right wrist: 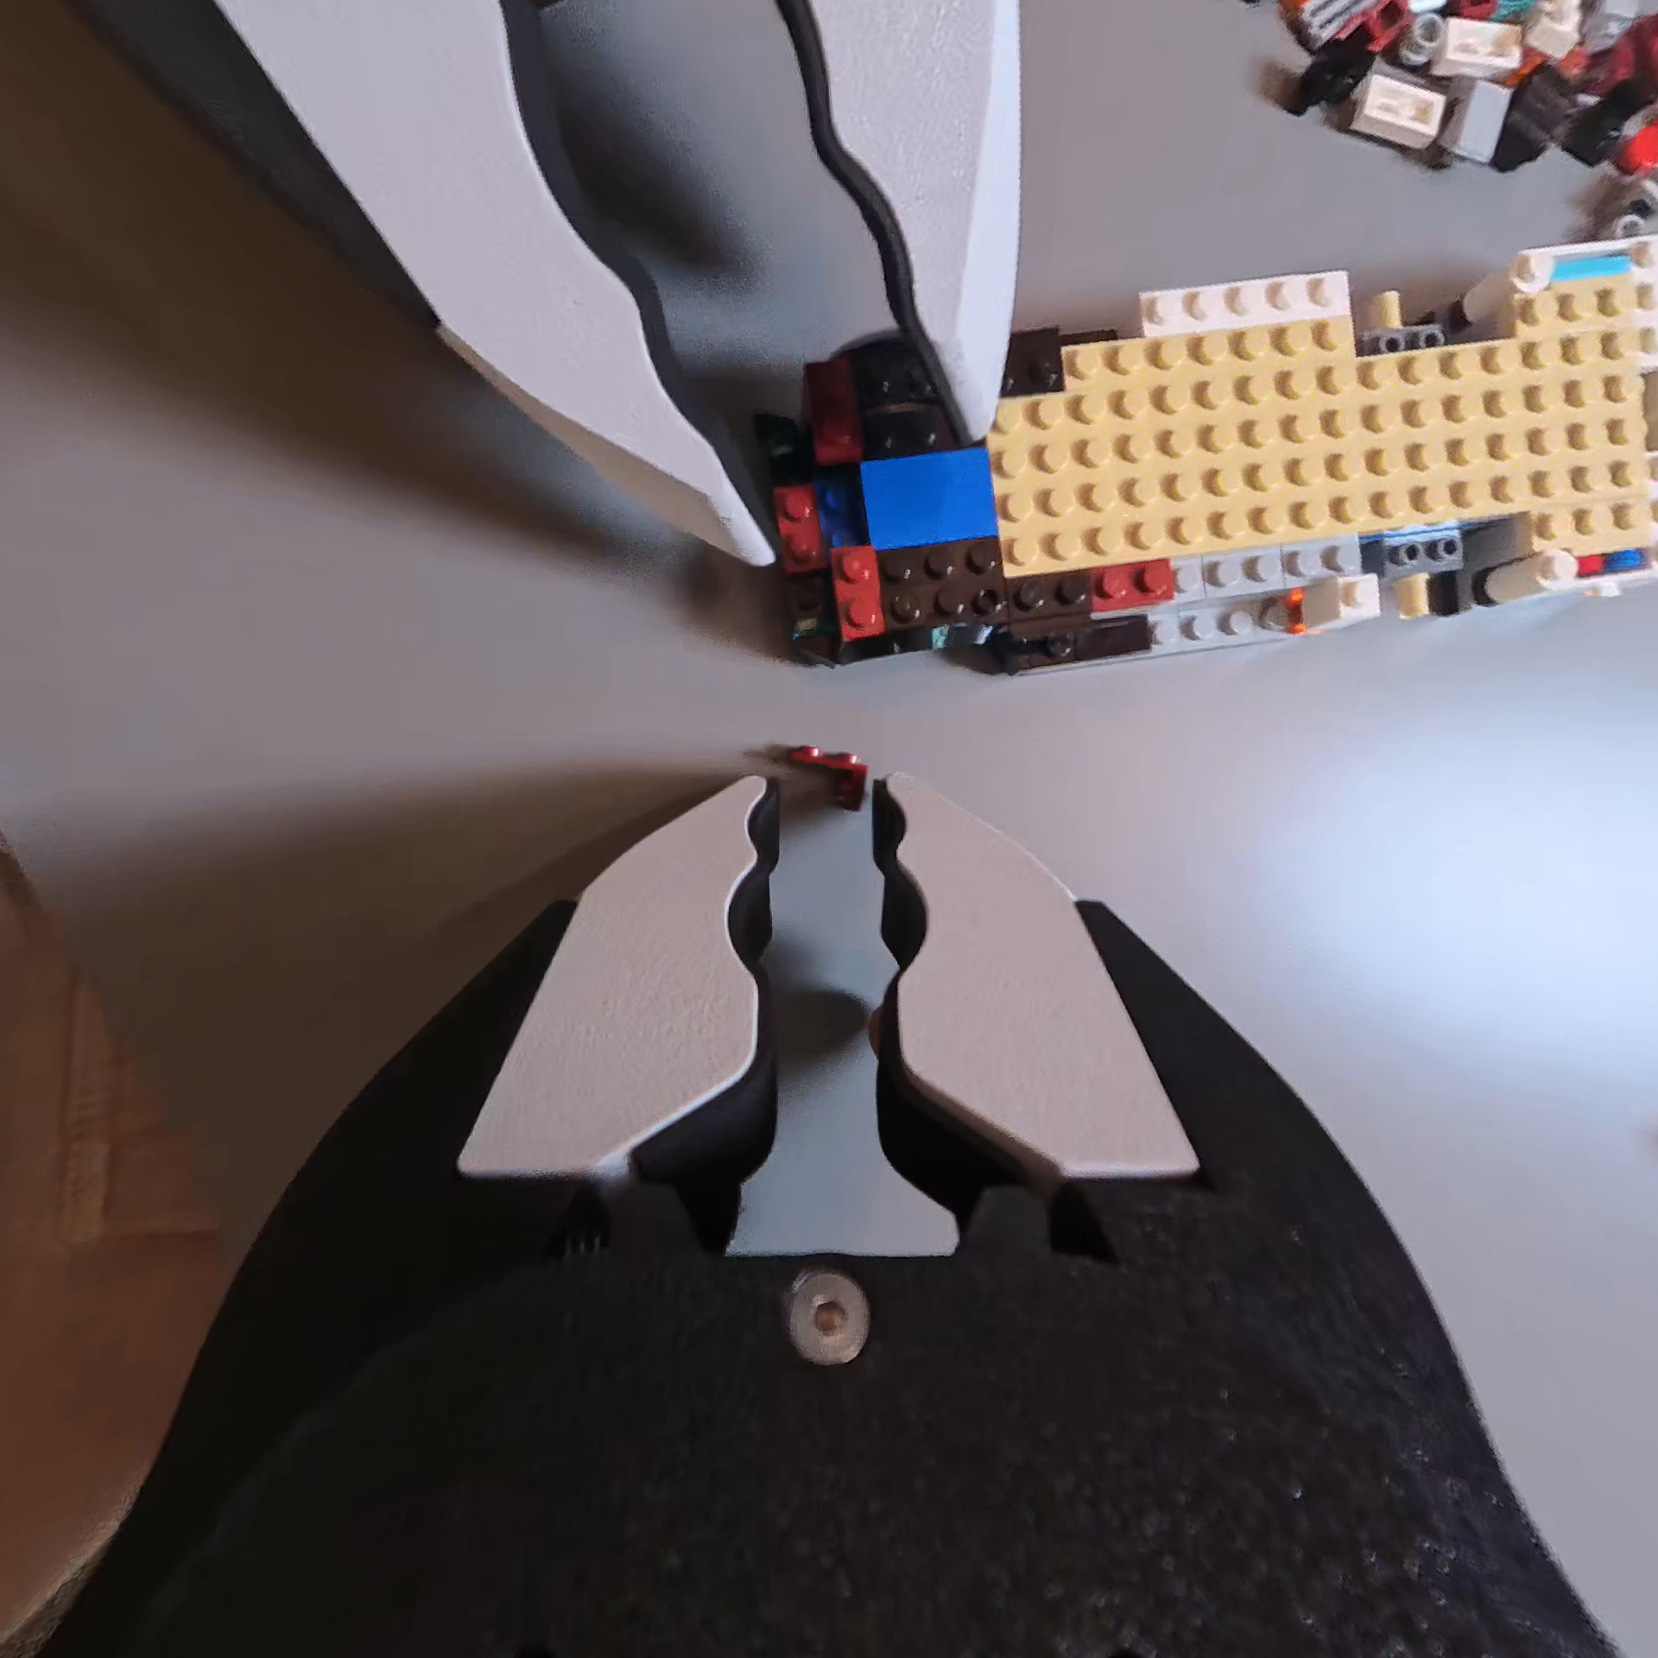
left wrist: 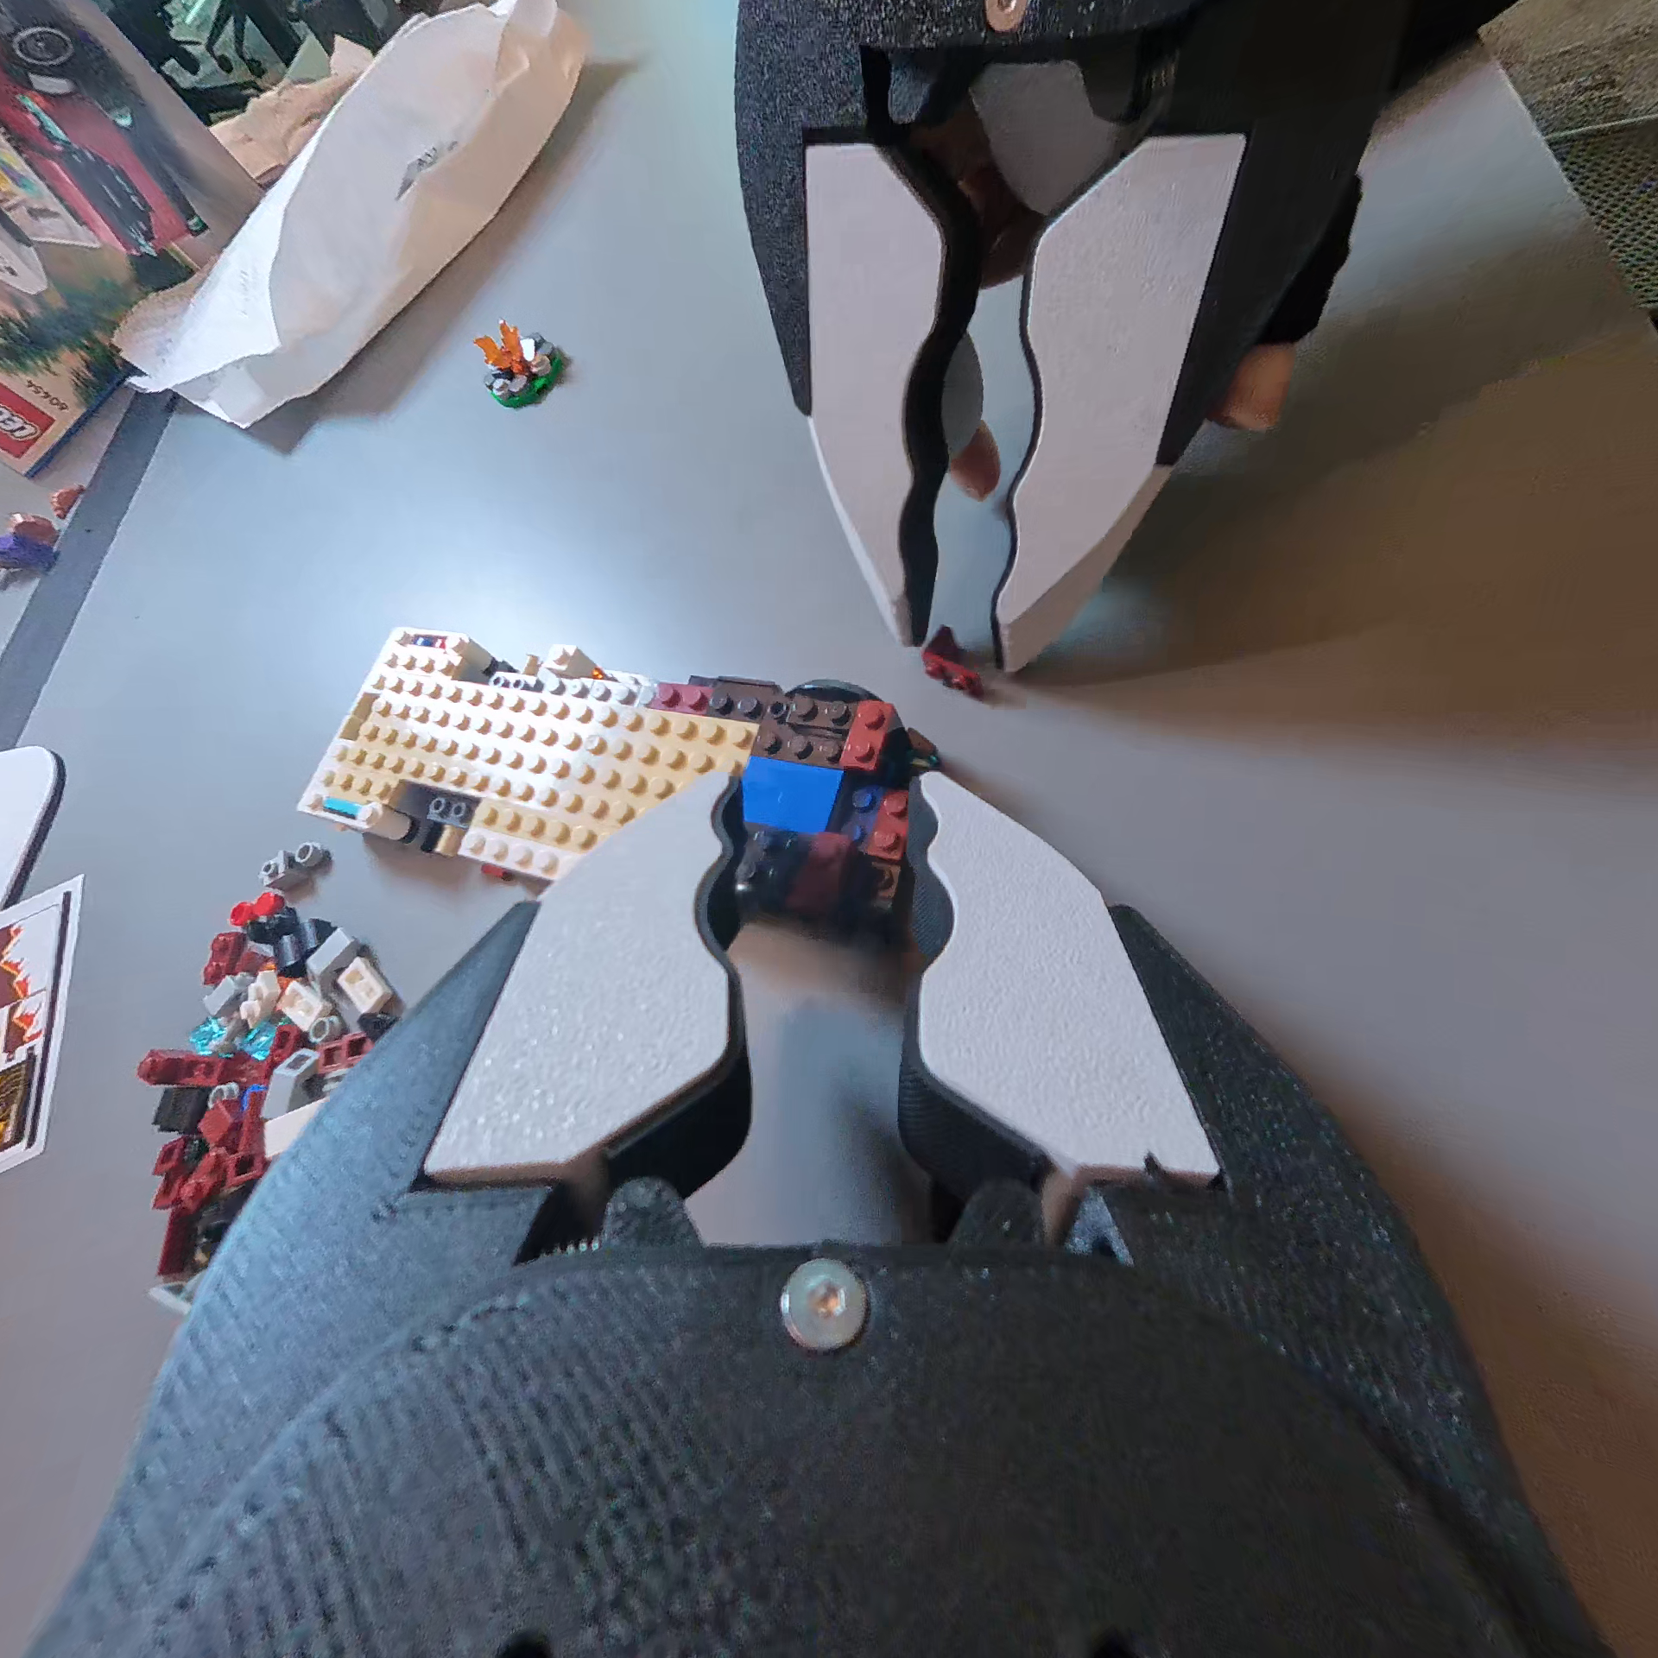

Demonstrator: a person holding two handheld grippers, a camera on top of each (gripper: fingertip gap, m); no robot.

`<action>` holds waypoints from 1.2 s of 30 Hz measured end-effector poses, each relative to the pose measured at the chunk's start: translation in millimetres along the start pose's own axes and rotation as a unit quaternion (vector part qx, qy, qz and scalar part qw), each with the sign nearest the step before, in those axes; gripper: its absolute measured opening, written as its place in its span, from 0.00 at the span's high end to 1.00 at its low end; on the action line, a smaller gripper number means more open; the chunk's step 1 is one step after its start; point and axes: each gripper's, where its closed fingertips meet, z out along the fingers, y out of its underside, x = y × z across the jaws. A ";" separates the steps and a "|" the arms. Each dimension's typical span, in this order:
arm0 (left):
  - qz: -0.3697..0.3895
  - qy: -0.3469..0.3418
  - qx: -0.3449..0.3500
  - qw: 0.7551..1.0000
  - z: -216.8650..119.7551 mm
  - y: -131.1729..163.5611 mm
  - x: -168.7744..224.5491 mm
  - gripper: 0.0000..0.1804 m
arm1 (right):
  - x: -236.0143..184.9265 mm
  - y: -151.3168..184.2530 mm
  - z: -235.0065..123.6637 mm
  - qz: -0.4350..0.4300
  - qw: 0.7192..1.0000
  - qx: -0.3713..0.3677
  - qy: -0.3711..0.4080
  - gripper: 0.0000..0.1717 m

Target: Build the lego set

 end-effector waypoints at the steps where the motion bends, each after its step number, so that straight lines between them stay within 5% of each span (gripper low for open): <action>1: 0.003 0.000 0.000 1.000 -2.5 -0.3 -1.3 0.80 | 1.6 -5.0 -2.7 -0.004 1.000 0.010 -0.001 0.86; 5: 0.002 0.009 0.005 1.000 -12.7 -3.6 -5.4 0.81 | 12.7 -25.5 -18.2 -0.146 0.987 0.063 0.013 0.77; 11: -0.020 0.014 -0.008 1.000 -21.3 7.8 -13.4 0.81 | 20.9 -33.6 1.8 -0.363 0.928 0.075 0.034 0.76; 21: -0.088 0.025 -0.023 0.996 -26.1 30.5 -10.3 0.79 | 15.1 -47.7 13.6 -0.598 0.792 0.096 0.081 0.93; 28: -0.056 0.010 0.035 0.998 -45.9 9.3 -15.3 0.72 | 14.8 -77.4 -11.9 -0.485 0.848 0.199 0.077 0.95; 36: 0.034 -0.095 0.078 0.992 -48.9 -16.3 -48.7 0.66 | 31.5 -112.0 -55.7 -0.301 0.909 0.287 -0.015 0.97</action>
